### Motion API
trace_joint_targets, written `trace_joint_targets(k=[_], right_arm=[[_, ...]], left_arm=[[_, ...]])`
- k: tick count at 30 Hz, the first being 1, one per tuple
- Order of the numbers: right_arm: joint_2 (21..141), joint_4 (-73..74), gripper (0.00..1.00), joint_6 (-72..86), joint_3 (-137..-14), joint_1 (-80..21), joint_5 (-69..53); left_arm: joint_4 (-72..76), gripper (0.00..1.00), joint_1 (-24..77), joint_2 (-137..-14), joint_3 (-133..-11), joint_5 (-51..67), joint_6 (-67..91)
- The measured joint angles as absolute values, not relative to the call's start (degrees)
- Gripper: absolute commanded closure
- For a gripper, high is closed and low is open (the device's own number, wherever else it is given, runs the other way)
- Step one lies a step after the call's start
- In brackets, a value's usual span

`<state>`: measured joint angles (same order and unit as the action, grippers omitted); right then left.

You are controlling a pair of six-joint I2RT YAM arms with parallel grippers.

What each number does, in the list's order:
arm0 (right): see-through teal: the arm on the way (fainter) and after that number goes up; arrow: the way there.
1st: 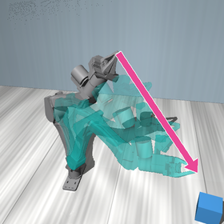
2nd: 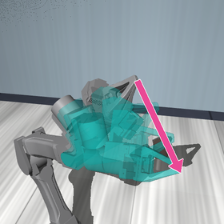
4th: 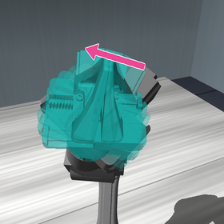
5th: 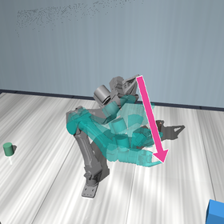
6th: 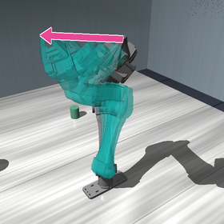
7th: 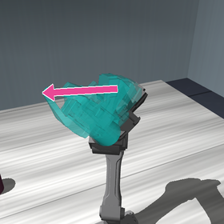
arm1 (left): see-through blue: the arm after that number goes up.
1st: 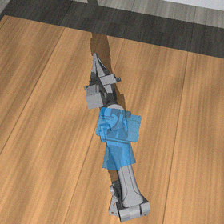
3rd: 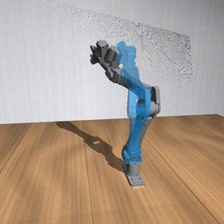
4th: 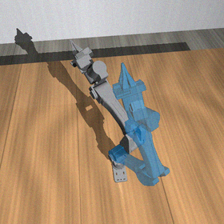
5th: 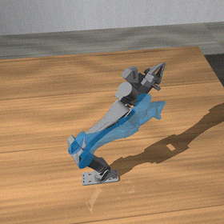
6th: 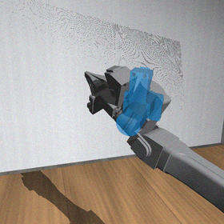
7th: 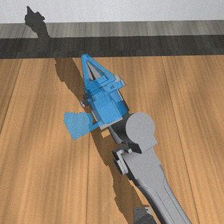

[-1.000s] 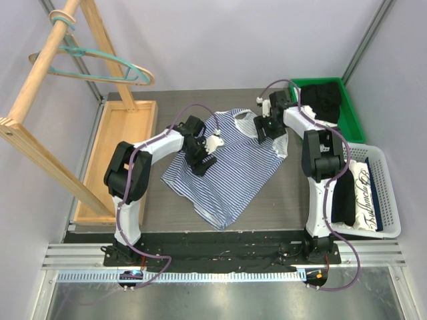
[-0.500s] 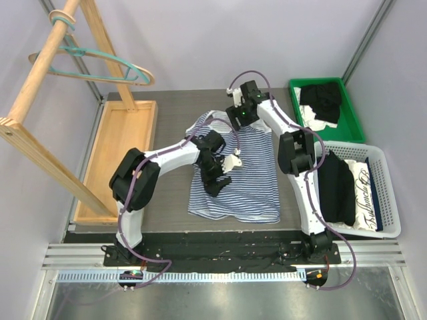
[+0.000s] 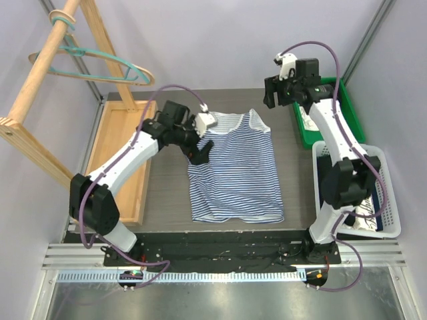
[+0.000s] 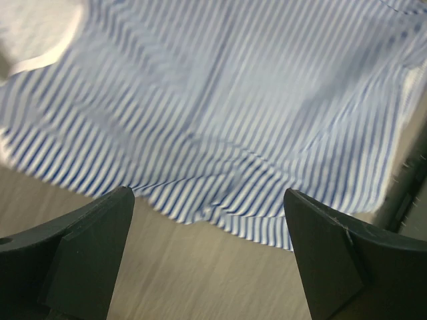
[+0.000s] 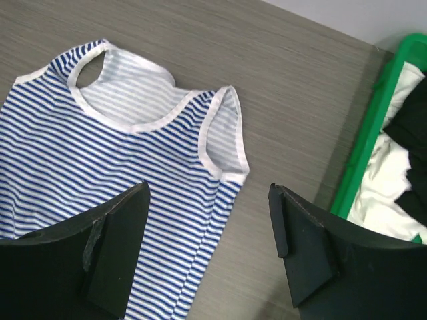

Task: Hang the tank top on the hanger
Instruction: Adjust the tank top at the center of the board.

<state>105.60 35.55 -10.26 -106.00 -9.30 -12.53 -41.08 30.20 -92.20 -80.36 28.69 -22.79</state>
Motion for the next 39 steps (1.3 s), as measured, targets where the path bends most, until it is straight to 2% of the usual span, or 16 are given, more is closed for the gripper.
trace_joint_targets(k=[4, 11, 17, 25, 39], right_arm=[[99.61, 34.15, 0.23, -10.87, -96.77, -8.4, -14.24], [103.68, 36.07, 0.3, -11.2, -85.6, -7.27, -19.49], [104.79, 36.23, 0.33, -11.18, -85.25, -6.72, -21.8], [107.11, 35.33, 0.36, -11.18, -85.23, -6.72, -23.31], [110.78, 33.3, 0.41, -10.33, -83.74, -6.61, -23.42]], left_arm=[[-37.76, 0.0, 22.59, -91.57, -80.36, 26.02, -18.63], [-36.21, 0.0, 15.0, -102.94, -80.88, 21.63, -13.93], [-36.4, 0.0, 14.98, -112.22, -84.47, 19.16, -11.07], [-35.4, 0.0, 14.98, -117.51, -89.36, 17.85, -7.88], [-35.64, 0.14, 14.98, -124.18, -96.2, 18.11, -4.75]])
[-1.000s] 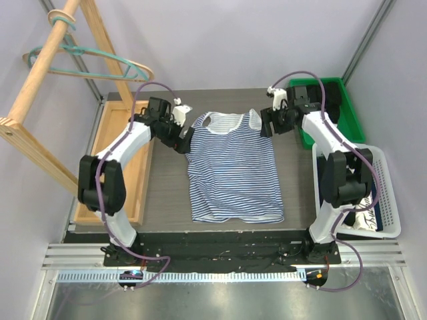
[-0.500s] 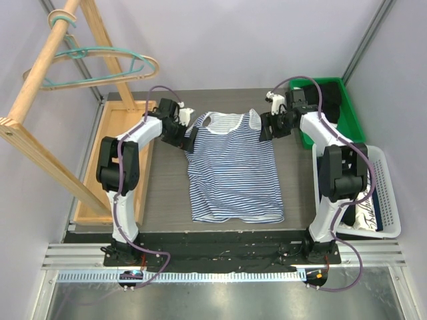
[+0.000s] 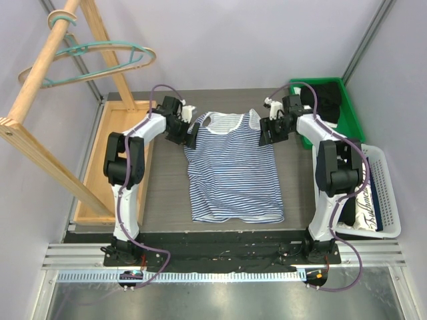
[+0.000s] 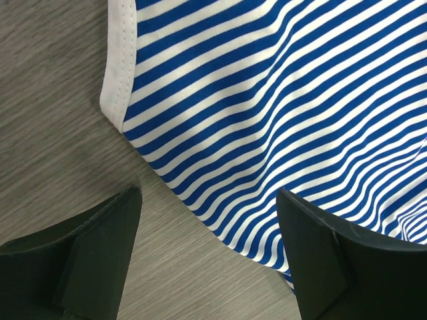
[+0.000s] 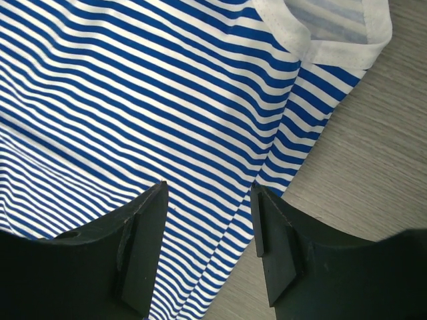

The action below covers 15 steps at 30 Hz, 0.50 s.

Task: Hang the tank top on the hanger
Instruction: Adjust the tank top at the center of the board.

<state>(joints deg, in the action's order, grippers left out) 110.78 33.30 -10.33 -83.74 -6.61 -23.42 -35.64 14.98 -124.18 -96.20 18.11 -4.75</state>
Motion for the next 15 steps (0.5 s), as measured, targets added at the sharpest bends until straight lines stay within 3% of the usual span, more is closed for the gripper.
trace_joint_targets(k=[15], right_arm=[[114.83, 27.33, 0.5, -5.85, -82.39, -5.74, -16.49]], left_arm=[[-35.59, 0.16, 14.87, -124.55, -96.55, 21.1, -4.45]])
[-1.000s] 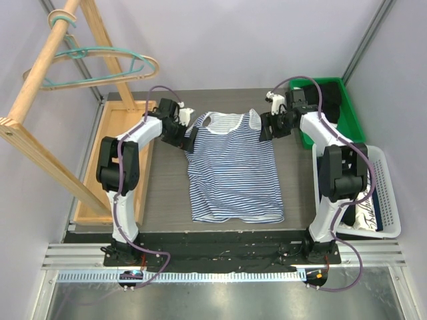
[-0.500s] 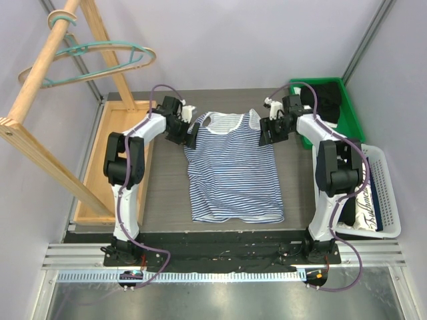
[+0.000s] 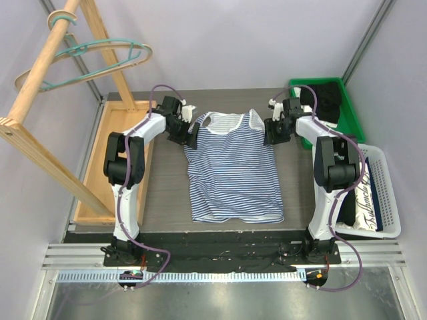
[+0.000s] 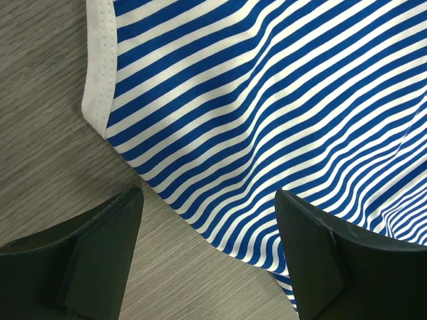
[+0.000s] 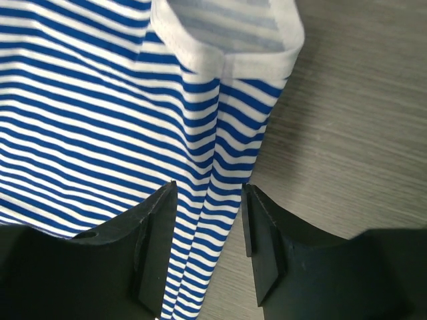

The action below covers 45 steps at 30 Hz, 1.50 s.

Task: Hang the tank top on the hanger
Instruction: Adjust the tank top at the center of the board.

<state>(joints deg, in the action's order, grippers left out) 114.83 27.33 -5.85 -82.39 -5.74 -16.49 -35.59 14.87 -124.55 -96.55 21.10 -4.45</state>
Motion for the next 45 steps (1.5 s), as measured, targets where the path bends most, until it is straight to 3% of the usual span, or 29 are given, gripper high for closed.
trace_joint_targets(k=[19, 25, 30, 33, 45], right_arm=[[120.66, 25.36, 0.6, -5.26, -87.85, -7.01, -14.98], [121.54, 25.15, 0.73, -5.32, -90.15, -7.4, -13.82], [122.37, 25.08, 0.71, -5.54, -90.5, -8.21, -11.7], [122.43, 25.02, 0.64, -5.87, -90.5, -8.88, -9.96], [120.44, 23.33, 0.64, -7.2, -89.76, -10.68, -4.58]], left_arm=[[-34.61, 0.16, 14.55, -123.28, -94.28, 22.09, -4.54], [-34.04, 0.17, 14.52, -122.89, -93.47, 22.15, -4.75], [-33.85, 0.17, 14.46, -122.69, -93.1, 22.28, -4.86], [-33.78, 0.17, 14.37, -122.69, -93.06, 22.39, -4.89], [-33.15, 0.17, 13.91, -122.48, -92.47, 23.38, -4.93]])
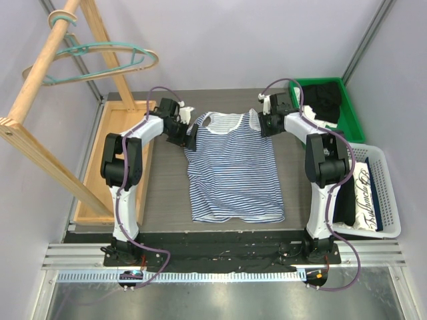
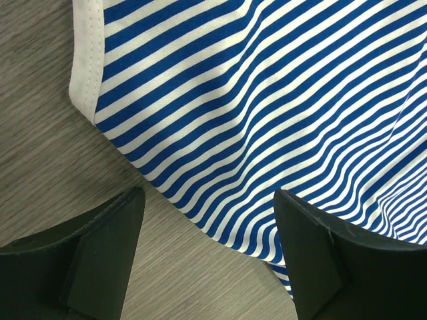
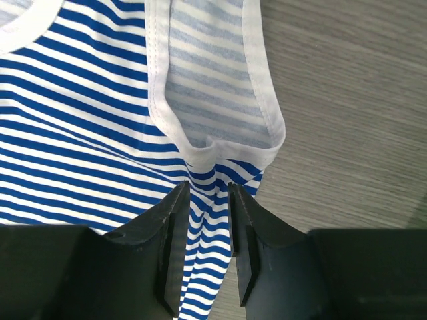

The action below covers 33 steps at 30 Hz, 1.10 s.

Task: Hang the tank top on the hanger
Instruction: Adjust the tank top at the center of the board.

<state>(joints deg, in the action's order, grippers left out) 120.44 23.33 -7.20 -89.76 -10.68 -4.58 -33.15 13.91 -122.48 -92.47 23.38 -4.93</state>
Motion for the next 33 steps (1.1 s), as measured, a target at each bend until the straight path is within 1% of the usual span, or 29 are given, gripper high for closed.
trace_joint_targets(k=[10, 15, 24, 28, 31, 32, 33], right_arm=[[119.77, 22.26, 0.64, -7.42, -89.76, -11.31, -3.66], [119.77, 22.26, 0.67, -7.7, -89.76, -11.44, -3.53], [120.7, 22.33, 0.68, -7.84, -89.76, -11.46, -3.73], [121.03, 22.33, 0.73, -7.86, -89.76, -11.46, -3.97], [121.19, 22.35, 0.88, -7.95, -89.76, -11.46, -4.29], [121.23, 22.35, 0.97, -8.05, -89.76, -11.46, -4.45], [121.23, 22.35, 0.99, -8.19, -89.76, -11.46, -4.62]], left_arm=[[-32.95, 0.18, 13.82, -122.41, -92.31, 23.62, -4.93], [-32.95, 0.18, 13.82, -122.41, -92.31, 23.62, -4.95], [-32.95, 0.18, 13.78, -122.39, -92.29, 23.66, -4.93], [-32.95, 0.18, 13.78, -122.39, -92.29, 23.7, -4.93], [-32.95, 0.18, 13.78, -122.39, -92.29, 23.75, -4.93], [-32.97, 0.18, 13.78, -122.39, -92.29, 23.77, -4.93], [-32.95, 0.18, 13.78, -122.39, -92.29, 23.79, -4.93]])
